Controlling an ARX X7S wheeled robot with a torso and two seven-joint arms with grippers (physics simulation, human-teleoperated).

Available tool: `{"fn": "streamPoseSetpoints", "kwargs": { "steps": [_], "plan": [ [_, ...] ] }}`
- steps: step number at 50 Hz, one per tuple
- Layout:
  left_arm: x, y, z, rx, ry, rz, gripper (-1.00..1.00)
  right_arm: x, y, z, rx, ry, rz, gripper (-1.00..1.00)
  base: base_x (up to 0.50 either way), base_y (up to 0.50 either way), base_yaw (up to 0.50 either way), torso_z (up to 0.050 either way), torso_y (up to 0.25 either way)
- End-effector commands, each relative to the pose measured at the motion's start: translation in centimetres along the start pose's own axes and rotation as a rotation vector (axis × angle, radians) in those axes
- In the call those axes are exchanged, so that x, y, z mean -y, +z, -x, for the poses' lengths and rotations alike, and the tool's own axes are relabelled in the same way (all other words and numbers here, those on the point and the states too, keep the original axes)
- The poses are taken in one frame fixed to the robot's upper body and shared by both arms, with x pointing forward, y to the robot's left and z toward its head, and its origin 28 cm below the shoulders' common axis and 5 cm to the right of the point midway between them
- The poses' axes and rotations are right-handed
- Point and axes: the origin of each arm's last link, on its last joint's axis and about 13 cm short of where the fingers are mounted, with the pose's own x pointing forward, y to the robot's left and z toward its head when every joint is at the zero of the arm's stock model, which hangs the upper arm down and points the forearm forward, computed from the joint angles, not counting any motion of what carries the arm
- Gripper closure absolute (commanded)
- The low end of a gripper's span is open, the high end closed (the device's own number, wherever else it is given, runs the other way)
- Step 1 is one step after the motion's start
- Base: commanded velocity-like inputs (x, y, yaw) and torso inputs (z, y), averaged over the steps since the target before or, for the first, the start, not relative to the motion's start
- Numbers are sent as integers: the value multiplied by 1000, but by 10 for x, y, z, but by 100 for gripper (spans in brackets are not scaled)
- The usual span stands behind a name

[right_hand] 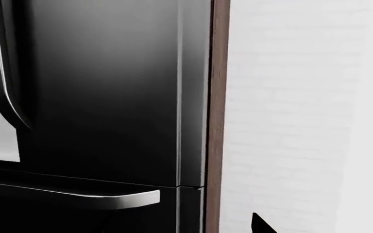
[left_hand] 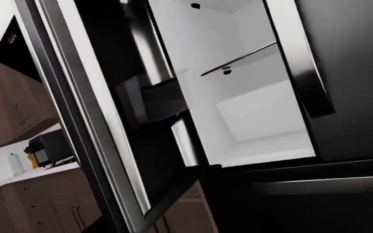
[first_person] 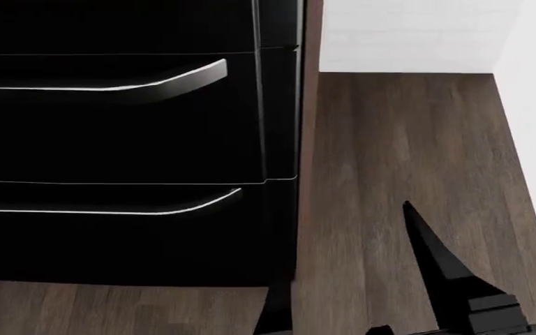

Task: Close the fridge doors

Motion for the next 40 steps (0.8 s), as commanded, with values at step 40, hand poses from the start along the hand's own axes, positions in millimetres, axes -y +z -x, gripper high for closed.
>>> {"fn": "streamPoseSetpoints", "kwargs": {
  "steps": [40],
  "plan": [
    [23, 6, 18, -54, -168, 139, -100, 0, -39, 22, -33, -133, 1, -100, 0, 253, 0, -15, 123]
  ]
}}
